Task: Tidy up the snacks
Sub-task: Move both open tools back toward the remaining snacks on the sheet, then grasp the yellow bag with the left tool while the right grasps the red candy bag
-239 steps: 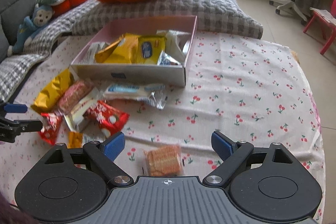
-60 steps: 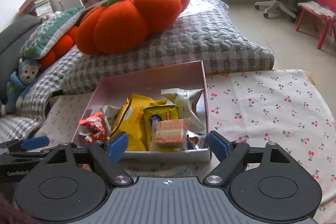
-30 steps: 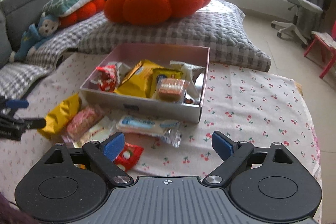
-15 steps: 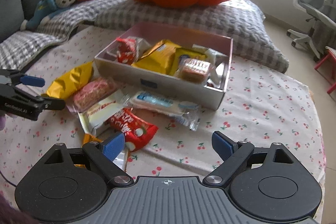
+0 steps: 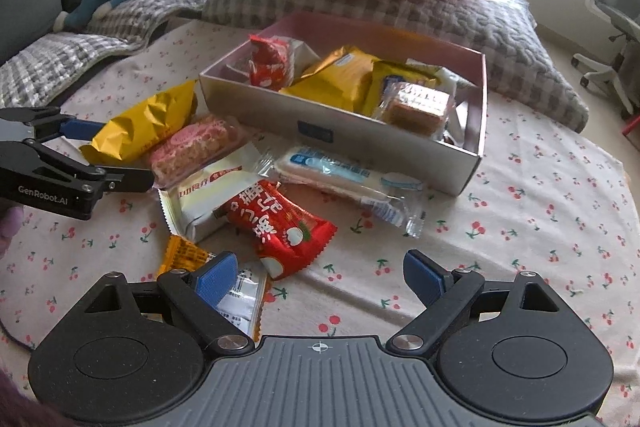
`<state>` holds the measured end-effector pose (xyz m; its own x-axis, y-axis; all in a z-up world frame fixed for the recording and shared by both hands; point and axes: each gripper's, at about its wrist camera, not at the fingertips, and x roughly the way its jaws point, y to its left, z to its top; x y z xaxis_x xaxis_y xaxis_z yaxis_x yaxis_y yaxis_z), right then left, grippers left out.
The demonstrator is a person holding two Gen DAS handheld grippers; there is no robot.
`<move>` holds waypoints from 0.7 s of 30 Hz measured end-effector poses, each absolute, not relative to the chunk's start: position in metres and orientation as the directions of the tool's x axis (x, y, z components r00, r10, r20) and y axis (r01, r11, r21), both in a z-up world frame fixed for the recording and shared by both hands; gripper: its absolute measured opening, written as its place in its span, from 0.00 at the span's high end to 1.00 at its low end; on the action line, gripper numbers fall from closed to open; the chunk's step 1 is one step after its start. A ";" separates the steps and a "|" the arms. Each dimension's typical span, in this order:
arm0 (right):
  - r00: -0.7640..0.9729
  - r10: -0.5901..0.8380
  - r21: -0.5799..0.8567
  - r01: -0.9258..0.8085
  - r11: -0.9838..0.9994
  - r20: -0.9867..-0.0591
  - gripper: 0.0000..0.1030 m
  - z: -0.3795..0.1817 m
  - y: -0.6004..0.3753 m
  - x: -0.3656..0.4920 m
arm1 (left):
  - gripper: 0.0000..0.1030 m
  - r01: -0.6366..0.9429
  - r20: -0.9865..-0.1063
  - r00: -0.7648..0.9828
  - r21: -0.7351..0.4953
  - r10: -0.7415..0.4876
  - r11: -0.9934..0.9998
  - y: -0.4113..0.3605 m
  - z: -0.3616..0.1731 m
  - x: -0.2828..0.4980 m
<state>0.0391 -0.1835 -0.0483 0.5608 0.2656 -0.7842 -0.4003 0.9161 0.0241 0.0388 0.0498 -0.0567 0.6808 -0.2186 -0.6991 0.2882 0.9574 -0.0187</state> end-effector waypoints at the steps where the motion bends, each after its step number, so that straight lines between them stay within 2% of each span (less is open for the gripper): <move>1: 0.560 0.268 0.025 -0.403 0.915 -0.784 0.11 -0.050 -0.182 0.040 | 0.16 0.289 -0.699 0.682 -0.013 -0.216 0.957 0.050 -0.057 0.039; 9: 0.556 0.268 0.017 -0.415 0.910 -0.787 0.11 -0.064 -0.172 0.055 | 0.26 0.299 -0.695 0.678 -0.037 -0.240 0.954 0.052 -0.058 0.043; 11: 0.558 0.266 0.011 -0.418 0.909 -0.786 0.11 -0.066 -0.170 0.057 | 0.33 0.300 -0.697 0.674 -0.045 -0.245 0.953 0.052 -0.058 0.044; 21: 0.574 0.280 -0.014 -0.453 0.891 -0.769 0.15 -0.065 -0.156 0.060 | 0.50 0.298 -0.692 0.673 -0.071 -0.263 0.952 0.055 -0.053 0.046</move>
